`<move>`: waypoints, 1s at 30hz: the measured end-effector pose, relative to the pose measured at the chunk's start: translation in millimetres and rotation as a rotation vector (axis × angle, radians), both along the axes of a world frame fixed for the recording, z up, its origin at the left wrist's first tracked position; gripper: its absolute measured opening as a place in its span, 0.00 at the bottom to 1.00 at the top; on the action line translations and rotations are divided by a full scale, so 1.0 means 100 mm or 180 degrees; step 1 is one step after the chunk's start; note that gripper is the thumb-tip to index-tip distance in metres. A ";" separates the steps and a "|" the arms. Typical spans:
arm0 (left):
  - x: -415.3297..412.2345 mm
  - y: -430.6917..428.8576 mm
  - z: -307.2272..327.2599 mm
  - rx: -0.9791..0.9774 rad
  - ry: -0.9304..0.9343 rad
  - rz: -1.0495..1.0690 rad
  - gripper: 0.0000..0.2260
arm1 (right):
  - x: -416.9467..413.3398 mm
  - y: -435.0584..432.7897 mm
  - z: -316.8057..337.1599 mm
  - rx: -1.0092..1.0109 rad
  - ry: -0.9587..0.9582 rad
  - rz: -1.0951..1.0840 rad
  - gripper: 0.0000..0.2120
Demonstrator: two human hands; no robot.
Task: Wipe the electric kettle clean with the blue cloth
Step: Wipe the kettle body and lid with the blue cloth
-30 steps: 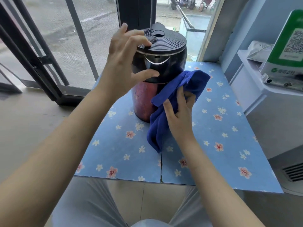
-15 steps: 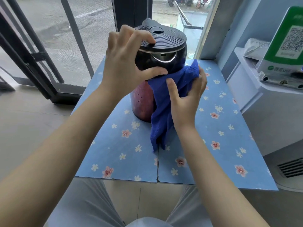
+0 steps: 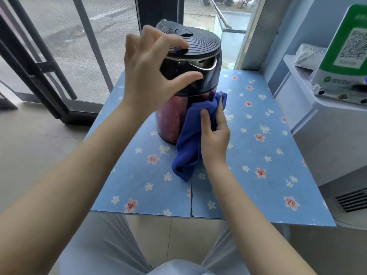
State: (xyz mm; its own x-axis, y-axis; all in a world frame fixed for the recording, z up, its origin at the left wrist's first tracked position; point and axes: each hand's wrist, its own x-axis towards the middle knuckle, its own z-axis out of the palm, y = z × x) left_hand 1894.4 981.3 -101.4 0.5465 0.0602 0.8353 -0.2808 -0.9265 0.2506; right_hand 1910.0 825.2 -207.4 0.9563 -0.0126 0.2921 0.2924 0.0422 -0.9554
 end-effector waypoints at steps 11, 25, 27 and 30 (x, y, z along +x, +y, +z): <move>0.00 0.15 0.01 -0.0092 0.0197 -0.0387 0.25 | 0.13 0.03 0.19 -0.0044 -0.0040 0.0282 0.27; -0.05 -0.25 -0.04 -0.0363 -0.0227 0.0646 0.24 | 0.06 0.02 -0.05 0.0482 0.0940 0.0170 0.16; -0.06 -0.26 -0.03 -0.0384 -0.0194 0.0650 0.24 | 0.07 0.01 0.00 0.0626 0.0966 0.0092 0.14; -0.09 -0.15 -0.03 -0.0267 -0.0063 0.0481 0.23 | 0.06 0.02 0.13 0.0859 0.0859 0.0061 0.14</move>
State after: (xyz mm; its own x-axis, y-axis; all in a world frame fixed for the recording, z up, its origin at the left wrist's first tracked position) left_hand 1885.6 965.8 -104.4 0.5095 0.2103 0.8344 -0.1457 -0.9346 0.3245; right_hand 1915.5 827.0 -194.9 0.9992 -0.0360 0.0184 0.0285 0.3058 -0.9517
